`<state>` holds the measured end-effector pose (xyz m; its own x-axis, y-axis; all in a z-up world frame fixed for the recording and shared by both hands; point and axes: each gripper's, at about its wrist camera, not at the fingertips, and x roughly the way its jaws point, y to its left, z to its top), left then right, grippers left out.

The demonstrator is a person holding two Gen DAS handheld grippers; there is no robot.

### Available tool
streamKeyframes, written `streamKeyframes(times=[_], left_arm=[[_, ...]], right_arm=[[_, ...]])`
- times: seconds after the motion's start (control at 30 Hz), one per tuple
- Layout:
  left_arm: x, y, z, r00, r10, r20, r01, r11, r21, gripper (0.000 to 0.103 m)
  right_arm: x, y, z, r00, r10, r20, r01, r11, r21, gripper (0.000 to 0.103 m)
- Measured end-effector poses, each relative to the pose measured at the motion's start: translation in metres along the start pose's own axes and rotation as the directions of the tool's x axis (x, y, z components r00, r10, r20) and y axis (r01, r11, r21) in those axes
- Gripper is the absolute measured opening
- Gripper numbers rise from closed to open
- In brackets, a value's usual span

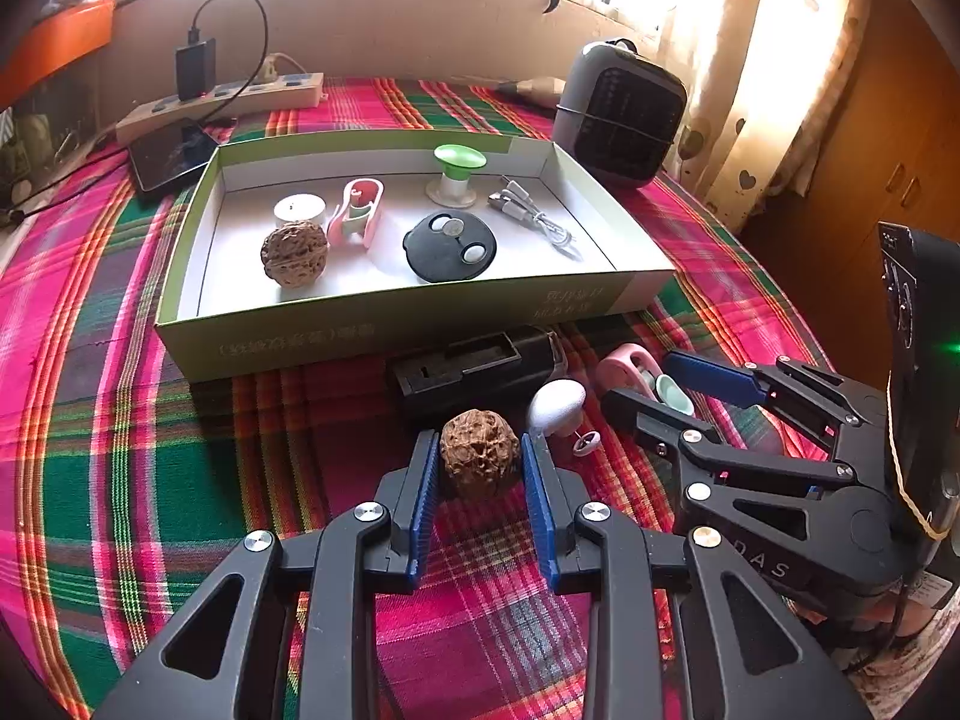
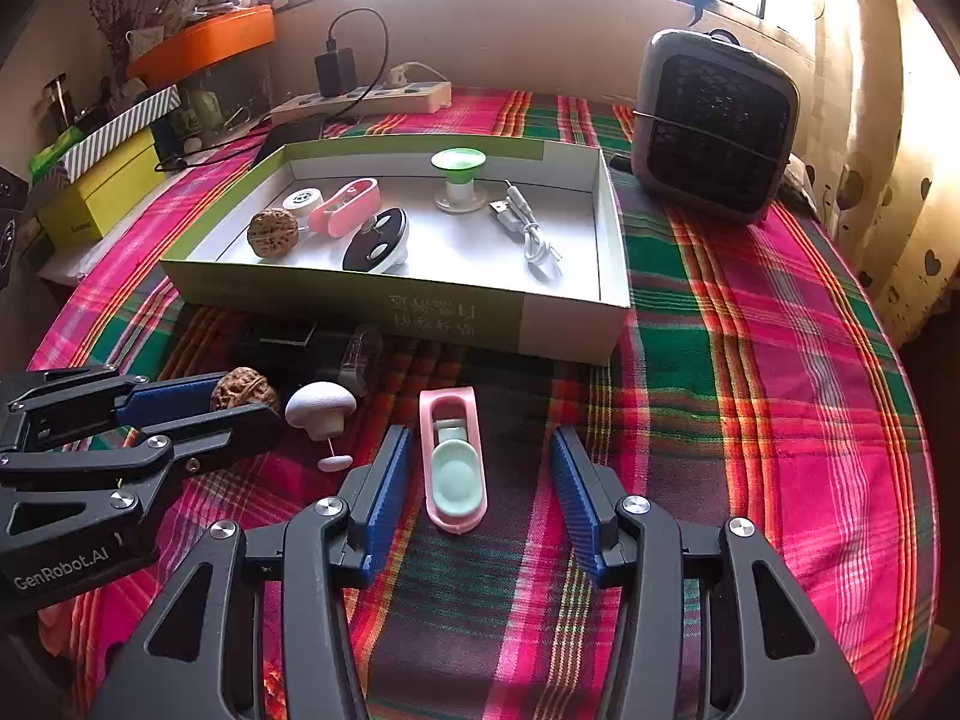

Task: Organize objects
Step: 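Close the left gripper on the walnut while right grasps the pink-and-mint case, then carry the walnut and pink-and-mint case over the white box with both grippers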

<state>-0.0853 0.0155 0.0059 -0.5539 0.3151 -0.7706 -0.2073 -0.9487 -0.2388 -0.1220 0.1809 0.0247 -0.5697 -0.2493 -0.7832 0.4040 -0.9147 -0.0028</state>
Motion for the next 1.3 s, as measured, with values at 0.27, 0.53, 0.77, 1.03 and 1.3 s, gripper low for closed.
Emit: streamKeyframes(times=[0.27, 0.53, 0.77, 1.03, 1.3], left_arm=[[-0.002, 0.0, -0.002, 1.0, -0.001, 0.002, 0.001, 1.0, -0.002, 0.025], [-0.005, 0.005, -0.004, 1.0, 0.0, 0.006, 0.0, 1.0, -0.01, 0.025], [-0.006, 0.007, -0.005, 1.0, 0.0, 0.007, 0.0, 1.0, -0.013, 0.025], [-0.007, 0.007, -0.005, 1.0, -0.002, 0.008, 0.002, 1.0, -0.013, 0.025], [-0.011, 0.008, -0.005, 1.0, -0.002, 0.011, 0.002, 1.0, -0.003, 0.025]], right_arm=[[-0.001, 0.0, 0.0, 1.0, -0.007, 0.004, 0.007, 1.0, 0.011, 0.036], [-0.002, 0.001, -0.001, 1.0, -0.007, 0.007, 0.007, 1.0, 0.017, 0.023], [-0.002, 0.001, -0.001, 1.0, -0.004, 0.008, 0.004, 0.999, 0.032, 0.018], [-0.004, -0.004, -0.003, 0.999, 0.034, 0.014, -0.035, 0.997, 0.076, 0.018], [-0.006, -0.003, -0.005, 0.997, 0.07, 0.02, -0.072, 0.993, 0.093, 0.018]])
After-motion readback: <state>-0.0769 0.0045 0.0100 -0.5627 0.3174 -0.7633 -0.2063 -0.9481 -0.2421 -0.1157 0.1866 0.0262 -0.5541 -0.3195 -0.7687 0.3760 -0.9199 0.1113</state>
